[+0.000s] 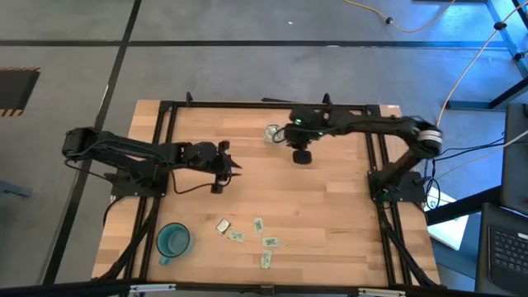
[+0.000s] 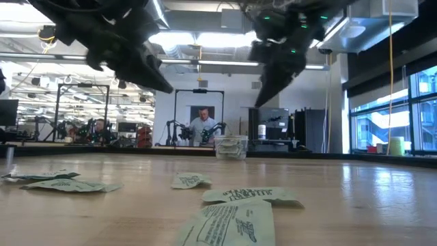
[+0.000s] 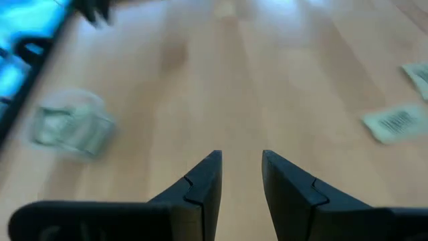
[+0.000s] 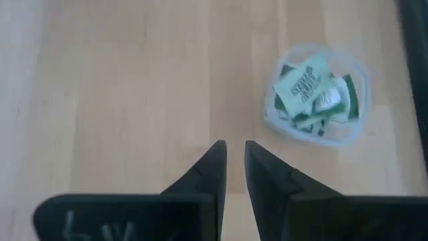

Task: Pick and place items into bin
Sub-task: Put the green stevia packet into the transparent bin

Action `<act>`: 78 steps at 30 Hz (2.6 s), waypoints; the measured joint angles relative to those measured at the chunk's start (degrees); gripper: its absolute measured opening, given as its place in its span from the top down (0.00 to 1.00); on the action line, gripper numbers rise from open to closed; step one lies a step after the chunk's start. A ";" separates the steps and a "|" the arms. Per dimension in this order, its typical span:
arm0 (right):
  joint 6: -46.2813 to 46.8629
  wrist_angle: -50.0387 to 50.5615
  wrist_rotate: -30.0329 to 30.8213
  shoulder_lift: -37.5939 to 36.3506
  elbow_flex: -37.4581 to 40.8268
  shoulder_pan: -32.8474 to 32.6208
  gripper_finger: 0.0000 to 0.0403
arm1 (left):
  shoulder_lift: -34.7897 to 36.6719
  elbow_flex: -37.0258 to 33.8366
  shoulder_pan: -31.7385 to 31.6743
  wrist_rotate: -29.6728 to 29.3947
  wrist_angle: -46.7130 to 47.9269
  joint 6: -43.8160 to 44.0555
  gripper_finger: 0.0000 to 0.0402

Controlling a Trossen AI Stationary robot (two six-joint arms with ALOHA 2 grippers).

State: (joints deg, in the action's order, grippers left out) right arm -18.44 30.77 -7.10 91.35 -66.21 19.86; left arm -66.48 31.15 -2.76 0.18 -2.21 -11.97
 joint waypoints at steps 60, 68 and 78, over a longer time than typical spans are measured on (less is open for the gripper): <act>13.63 -34.86 8.55 -11.41 26.83 -5.94 0.85 | -20.31 20.26 19.44 2.69 31.57 19.74 0.99; 14.96 -34.22 8.99 -11.41 26.83 -5.92 0.85 | -18.76 27.04 5.74 -11.40 28.27 10.52 0.99; 15.29 -27.77 9.08 -11.43 26.81 -5.90 0.85 | -27.53 36.76 -13.00 -10.02 16.42 -3.50 1.00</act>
State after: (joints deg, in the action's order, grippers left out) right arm -3.16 3.00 1.98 79.92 -39.40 13.96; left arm -94.00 67.91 -15.76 -9.85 14.21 -15.47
